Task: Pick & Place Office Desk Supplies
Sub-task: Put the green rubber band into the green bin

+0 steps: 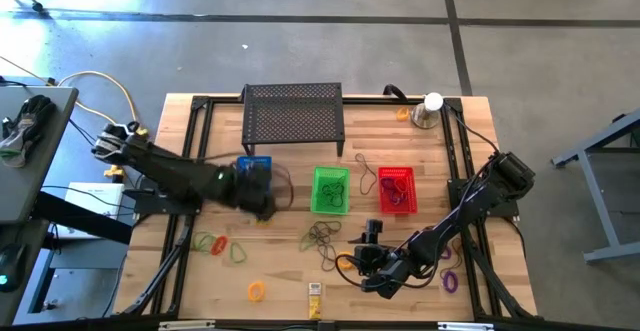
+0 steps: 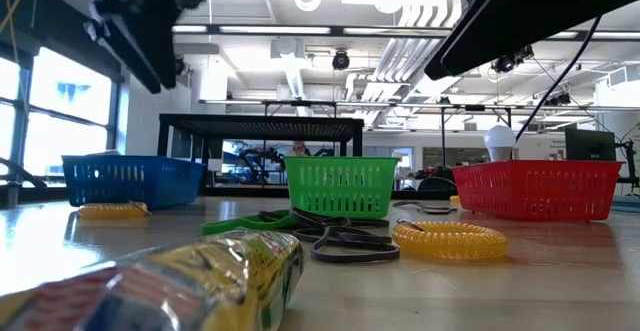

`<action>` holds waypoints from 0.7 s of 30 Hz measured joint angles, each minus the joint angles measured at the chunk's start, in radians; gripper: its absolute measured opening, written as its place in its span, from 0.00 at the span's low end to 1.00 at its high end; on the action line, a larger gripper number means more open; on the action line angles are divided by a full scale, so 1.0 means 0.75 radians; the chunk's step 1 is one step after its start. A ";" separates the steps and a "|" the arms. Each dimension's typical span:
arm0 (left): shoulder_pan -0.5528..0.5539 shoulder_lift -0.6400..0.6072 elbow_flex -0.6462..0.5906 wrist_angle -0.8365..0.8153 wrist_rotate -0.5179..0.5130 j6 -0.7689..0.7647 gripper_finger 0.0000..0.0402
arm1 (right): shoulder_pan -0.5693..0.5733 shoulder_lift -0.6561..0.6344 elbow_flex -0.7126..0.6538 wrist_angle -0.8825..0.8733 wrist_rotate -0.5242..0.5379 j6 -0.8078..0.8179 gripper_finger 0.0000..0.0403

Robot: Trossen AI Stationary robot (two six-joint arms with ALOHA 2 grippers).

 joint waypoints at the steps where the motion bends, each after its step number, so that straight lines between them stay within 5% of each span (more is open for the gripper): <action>1: -0.054 0.004 -0.001 0.020 0.000 0.009 0.59 | 0.000 0.000 0.000 -0.001 0.000 0.000 0.47; 12: -0.553 0.084 -0.002 0.184 0.004 -0.100 0.59 | -0.002 0.000 0.000 0.009 0.001 -0.026 0.47; 21: -0.740 0.237 -0.002 0.182 -0.001 -0.161 0.59 | -0.010 0.000 0.000 0.100 -0.030 -0.032 0.47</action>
